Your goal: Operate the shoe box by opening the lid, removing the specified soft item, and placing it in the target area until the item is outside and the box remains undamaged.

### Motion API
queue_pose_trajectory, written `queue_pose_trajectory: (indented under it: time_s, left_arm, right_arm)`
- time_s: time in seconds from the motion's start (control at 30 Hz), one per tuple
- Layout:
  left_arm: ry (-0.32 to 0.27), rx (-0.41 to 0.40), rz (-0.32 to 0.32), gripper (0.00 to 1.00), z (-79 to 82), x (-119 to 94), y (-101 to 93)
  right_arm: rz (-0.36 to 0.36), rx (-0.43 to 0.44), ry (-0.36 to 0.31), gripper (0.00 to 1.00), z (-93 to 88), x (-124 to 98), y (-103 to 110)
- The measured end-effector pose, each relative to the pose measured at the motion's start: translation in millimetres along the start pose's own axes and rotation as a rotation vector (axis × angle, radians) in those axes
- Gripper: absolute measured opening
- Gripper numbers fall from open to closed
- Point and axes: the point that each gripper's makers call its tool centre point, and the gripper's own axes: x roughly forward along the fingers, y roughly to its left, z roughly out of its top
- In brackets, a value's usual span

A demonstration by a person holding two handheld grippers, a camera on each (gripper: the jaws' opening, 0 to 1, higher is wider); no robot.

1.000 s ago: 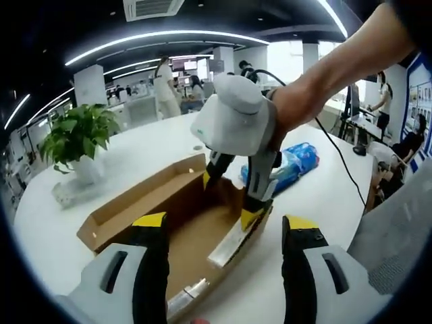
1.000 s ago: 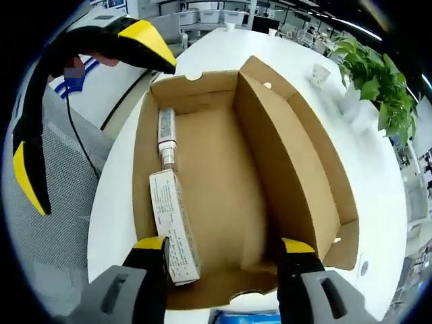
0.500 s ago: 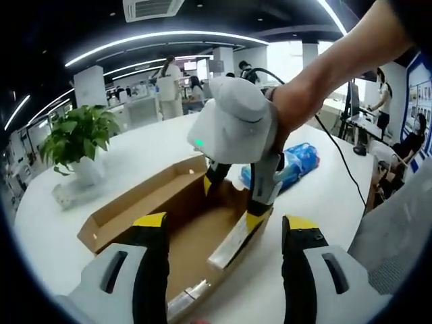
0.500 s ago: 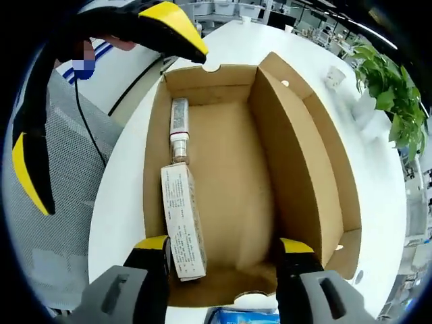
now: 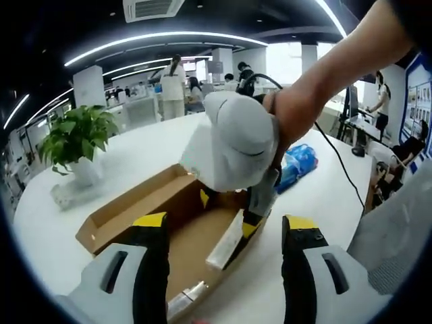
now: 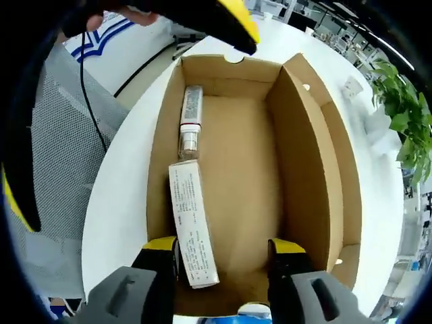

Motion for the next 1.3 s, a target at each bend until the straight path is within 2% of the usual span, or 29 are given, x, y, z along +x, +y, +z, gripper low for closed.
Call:
queue_pose_trajectory:
  time_s: [0.07, 0.3, 0.37, 0.43, 0.5, 0.63, 0.77, 0.93, 1.03, 1.3]
  left_arm:
    - [0.000, 0.003, -0.004, 0.67, 0.3, 0, -1.2]
    - [0.000, -0.001, 0.005, 0.67, -0.2, -1, 1.6]
    - [-0.002, -0.009, 0.007, 0.67, -0.5, -1, 3.0]
    - [0.003, -0.012, 0.012, 0.67, -2.0, -1, 4.8]
    - [0.011, -0.014, 0.015, 0.67, -3.9, -1, 5.7]
    - [0.022, -0.008, 0.011, 0.68, -6.9, 0, 4.2]
    - [0.030, -0.008, 0.010, 0.68, -9.1, 0, 3.9]
    - [0.036, -0.006, 0.010, 0.68, -10.2, 1, 3.4]
    - [0.039, -0.006, 0.006, 0.68, -11.5, 2, 2.7]
    - [0.048, -0.005, 0.001, 0.68, -13.7, 3, 0.7]
  right_arm:
    - [-0.009, -0.012, -0.005, 0.44, 5.8, 5, 0]
    - [0.023, -0.021, 0.019, 0.30, 11.6, 23, 10]
    - [0.026, 0.006, 0.016, 0.27, 11.4, 26, 12]
    - [0.059, 0.045, 0.021, 0.20, 8.6, 26, 17]
    - [0.037, 0.057, 0.005, 0.18, 8.6, 23, 14]
    - [0.036, 0.122, -0.019, 0.17, 5.1, 20, 16]
    - [0.021, 0.149, -0.043, 0.16, 5.0, 15, 11]
    - [-0.007, 0.157, -0.084, 0.16, 10.5, 2, 5]
    - [-0.026, 0.156, -0.084, 0.16, 8.4, -3, 2]
    - [-0.092, 0.201, -0.137, 0.16, 13.6, -26, -12]
